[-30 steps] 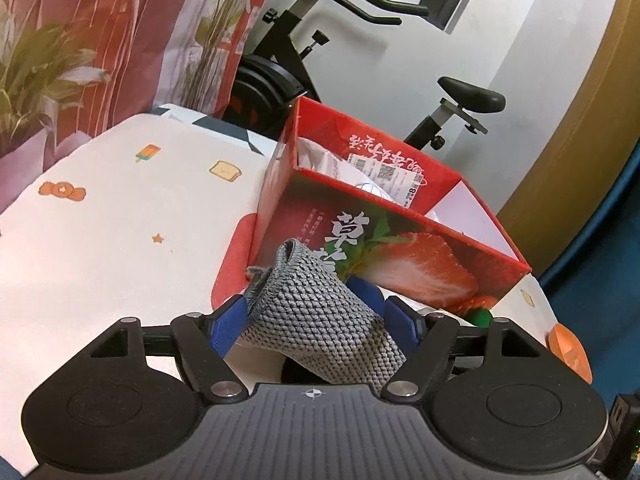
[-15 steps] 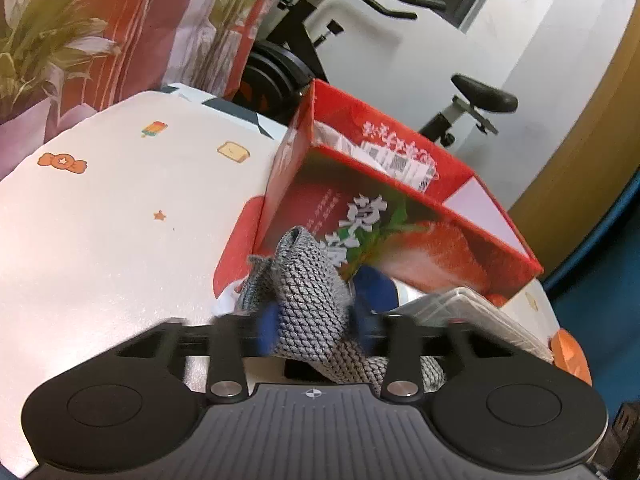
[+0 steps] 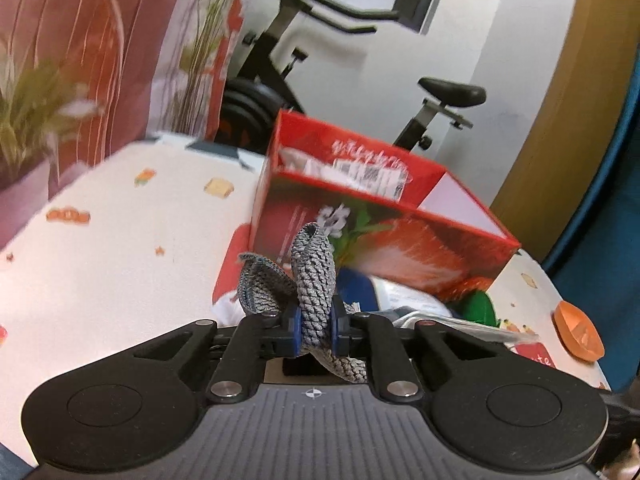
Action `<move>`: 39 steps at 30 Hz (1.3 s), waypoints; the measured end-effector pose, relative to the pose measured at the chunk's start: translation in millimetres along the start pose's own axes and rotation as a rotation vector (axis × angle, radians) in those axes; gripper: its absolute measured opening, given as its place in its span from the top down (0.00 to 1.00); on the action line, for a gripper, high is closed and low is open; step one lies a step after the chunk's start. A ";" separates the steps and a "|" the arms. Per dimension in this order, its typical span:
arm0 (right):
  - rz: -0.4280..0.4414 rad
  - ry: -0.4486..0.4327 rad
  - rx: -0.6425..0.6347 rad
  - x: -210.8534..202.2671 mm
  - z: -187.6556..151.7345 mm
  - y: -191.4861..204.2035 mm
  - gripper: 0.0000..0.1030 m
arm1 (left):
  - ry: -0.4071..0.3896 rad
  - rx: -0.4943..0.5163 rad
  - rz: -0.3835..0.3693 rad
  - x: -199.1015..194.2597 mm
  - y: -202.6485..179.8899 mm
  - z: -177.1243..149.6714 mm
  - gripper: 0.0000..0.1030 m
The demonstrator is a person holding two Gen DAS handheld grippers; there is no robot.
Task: Organize soft objects
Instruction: 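Lift the grey knit cloth with both grippers over the red box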
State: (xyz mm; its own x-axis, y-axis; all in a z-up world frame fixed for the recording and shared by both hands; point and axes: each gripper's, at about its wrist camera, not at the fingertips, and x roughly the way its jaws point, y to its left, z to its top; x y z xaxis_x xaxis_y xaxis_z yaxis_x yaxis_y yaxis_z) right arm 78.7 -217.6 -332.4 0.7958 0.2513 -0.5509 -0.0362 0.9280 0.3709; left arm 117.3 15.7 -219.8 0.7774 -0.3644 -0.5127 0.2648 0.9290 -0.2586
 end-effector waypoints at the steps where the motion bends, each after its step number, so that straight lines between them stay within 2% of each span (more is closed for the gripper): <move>1: 0.008 -0.023 0.000 -4.8 1.6 0.5 0.89 | -0.017 0.007 0.002 -3.8 -1.7 0.7 0.87; 10: 0.046 -0.194 -0.052 -42.5 25.5 10.8 0.90 | -0.156 0.044 0.002 -32.6 -16.6 12.7 0.87; 18: 0.067 -0.274 -0.111 -62.5 64.2 24.1 0.90 | -0.247 0.054 -0.009 -46.9 -25.1 39.5 0.87; 25: 0.045 -0.320 -0.174 -59.1 117.6 32.6 0.90 | -0.283 0.113 -0.021 -36.0 -36.6 75.2 0.87; 28: 0.026 -0.322 -0.204 -48.2 143.3 29.7 0.90 | -0.272 0.138 -0.025 -20.6 -38.1 87.9 0.87; 33: -0.033 -0.273 -0.242 -16.1 178.7 21.0 0.90 | -0.223 0.205 -0.005 18.7 -47.9 106.8 0.87; 36: -0.073 -0.237 -0.253 6.0 190.7 14.9 0.90 | -0.148 0.262 -0.001 48.2 -53.0 111.5 0.87; 39: -0.095 -0.186 -0.251 27.8 195.1 7.2 0.90 | -0.054 0.257 -0.008 75.0 -48.1 113.1 0.87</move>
State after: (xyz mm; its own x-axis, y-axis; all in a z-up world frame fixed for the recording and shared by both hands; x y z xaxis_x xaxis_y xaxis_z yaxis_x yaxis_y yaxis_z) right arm 218.5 -257.7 -199.1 0.8987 0.1275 -0.4197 -0.0864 0.9895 0.1157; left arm 227.3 -48.9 -153.3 0.8022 -0.3739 -0.4654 0.4018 0.9147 -0.0422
